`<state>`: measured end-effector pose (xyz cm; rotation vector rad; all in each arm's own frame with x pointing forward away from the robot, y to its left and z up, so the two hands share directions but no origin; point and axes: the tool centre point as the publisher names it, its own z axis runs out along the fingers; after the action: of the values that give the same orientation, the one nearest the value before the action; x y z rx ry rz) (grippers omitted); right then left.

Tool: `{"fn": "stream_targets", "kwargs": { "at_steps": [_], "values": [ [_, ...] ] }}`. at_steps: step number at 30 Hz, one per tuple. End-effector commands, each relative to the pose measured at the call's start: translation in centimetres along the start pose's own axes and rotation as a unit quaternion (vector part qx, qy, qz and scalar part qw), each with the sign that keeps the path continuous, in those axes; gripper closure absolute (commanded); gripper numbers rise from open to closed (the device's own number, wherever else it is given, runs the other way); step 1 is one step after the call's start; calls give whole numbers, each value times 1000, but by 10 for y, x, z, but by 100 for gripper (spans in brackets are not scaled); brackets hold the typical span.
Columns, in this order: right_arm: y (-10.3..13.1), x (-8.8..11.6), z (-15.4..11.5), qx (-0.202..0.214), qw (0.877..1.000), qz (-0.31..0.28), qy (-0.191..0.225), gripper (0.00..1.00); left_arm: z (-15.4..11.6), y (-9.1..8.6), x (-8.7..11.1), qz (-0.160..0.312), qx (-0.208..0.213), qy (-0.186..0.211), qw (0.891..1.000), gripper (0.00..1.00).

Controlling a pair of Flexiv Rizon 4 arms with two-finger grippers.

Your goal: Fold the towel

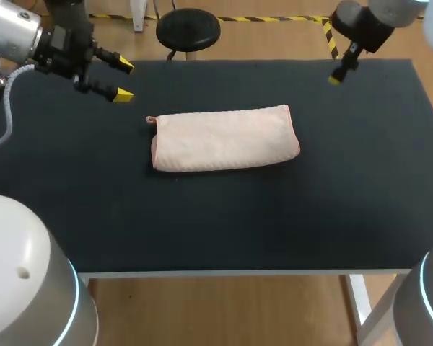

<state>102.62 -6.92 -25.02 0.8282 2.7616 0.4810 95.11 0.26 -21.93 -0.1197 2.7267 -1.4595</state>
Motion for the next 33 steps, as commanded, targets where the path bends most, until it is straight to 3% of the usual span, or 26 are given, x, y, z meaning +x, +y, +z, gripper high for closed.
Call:
{"fn": "stream_targets", "kwargs": {
  "at_steps": [1, 2, 4, 5, 7, 8, 10, 11, 13, 16, 18, 19, 20, 27, 33],
  "values": [
    [-15, -10, 9, -215, 918, 311, 119, 0, 1, 0, 0, 0, 1, 0, 1000, 0],
    [-16, -4, 17, -229, 908, 325, 135, 0, 1, 0, 0, 0, 1, 0, 1000, 0],
    [-14, 8, 26, -232, 899, 341, 148, 0, 1, 0, 0, 0, 1, 0, 1000, 0],
    [-13, 12, 30, -242, 885, 361, 167, 0, 1, 0, 0, 0, 1, 0, 1000, 0],
    [-10, 20, 36, -254, 878, 365, 176, 0, 1, 0, 0, 0, 1, 0, 1000, 0],
    [-11, 25, 40, -259, 865, 385, 188, 0, 1, 0, 0, 0, 1, 0, 1000, 0],
    [-10, 33, 46, -270, 851, 402, 201, 0, 1, 0, 0, 0, 1, 0, 1000, 0],
    [-11, 36, 50, -274, 841, 419, 208, 0, 1, 0, 0, 0, 1, 0, 1000, 0],
    [-13, 43, 58, -265, 831, 442, 210, 0, 1, 0, 0, 0, 1, 0, 1000, 0],
    [-20, 54, 66, -250, 797, 497, 235, 0, 1, 0, 0, 0, 1, 0, 1000, 0],
    [-22, 65, 72, -237, 766, 528, 279, 0, 1, 0, 0, 0, 1, 0, 1000, 0],
    [-23, 70, 74, -223, 759, 541, 285, 0, 1, 0, 0, 0, 1, 0, 1000, 0],
    [-22, 76, 76, -208, 763, 538, 291, 0, 1, 0, 0, 0, 1, 0, 1000, 0],
    [-17, 103, 96, -157, 754, 541, 337, 0, 1, 0, 0, 0, 1, 0, 1000, 0],
    [-10, 115, 117, -117, 766, 533, 340, 0, 1, 0, 0, 0, 1, 0, 1000, 0]
  ]
}}
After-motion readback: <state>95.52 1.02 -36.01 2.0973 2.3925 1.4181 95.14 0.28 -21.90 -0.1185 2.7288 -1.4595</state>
